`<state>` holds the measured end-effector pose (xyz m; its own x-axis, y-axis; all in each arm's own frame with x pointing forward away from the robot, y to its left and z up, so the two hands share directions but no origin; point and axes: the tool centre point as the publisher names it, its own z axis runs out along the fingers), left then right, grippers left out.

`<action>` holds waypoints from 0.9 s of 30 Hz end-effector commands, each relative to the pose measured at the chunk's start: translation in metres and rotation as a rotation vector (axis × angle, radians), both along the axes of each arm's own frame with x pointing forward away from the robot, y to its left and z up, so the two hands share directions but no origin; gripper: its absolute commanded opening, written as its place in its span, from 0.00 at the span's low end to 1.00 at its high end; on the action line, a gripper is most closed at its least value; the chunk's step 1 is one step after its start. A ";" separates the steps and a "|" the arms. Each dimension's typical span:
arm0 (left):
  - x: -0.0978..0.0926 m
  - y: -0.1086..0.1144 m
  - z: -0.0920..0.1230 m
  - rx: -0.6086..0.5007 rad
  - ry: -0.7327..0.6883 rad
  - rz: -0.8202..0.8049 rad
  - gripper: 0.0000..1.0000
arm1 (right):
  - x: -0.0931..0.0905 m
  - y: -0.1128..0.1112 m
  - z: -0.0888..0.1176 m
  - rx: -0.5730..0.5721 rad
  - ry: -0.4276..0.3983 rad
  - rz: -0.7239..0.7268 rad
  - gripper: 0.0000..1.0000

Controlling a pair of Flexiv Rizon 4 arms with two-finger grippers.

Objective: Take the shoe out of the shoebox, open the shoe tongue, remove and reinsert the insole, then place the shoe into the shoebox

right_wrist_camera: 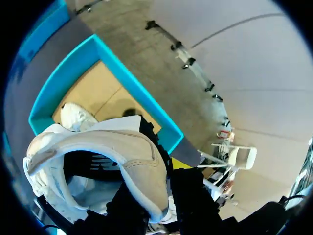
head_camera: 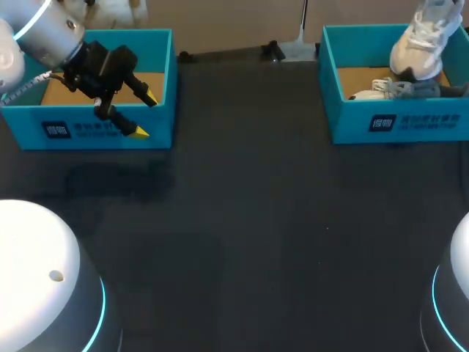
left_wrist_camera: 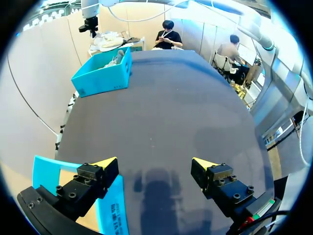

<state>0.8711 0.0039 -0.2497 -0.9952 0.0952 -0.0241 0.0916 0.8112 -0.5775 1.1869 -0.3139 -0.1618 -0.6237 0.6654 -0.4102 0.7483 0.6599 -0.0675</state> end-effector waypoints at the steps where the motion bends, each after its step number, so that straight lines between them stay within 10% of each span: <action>1: 0.001 0.000 0.000 0.003 0.000 -0.001 1.00 | -0.003 -0.001 0.005 0.033 -0.075 -0.204 0.00; 18: 0.001 0.000 0.000 0.003 0.000 -0.001 1.00 | -0.047 -0.011 0.006 0.056 -0.039 -0.782 0.00; 27: 0.001 0.000 0.000 0.003 0.000 -0.001 1.00 | -0.051 -0.011 0.006 0.060 -0.037 -0.816 0.00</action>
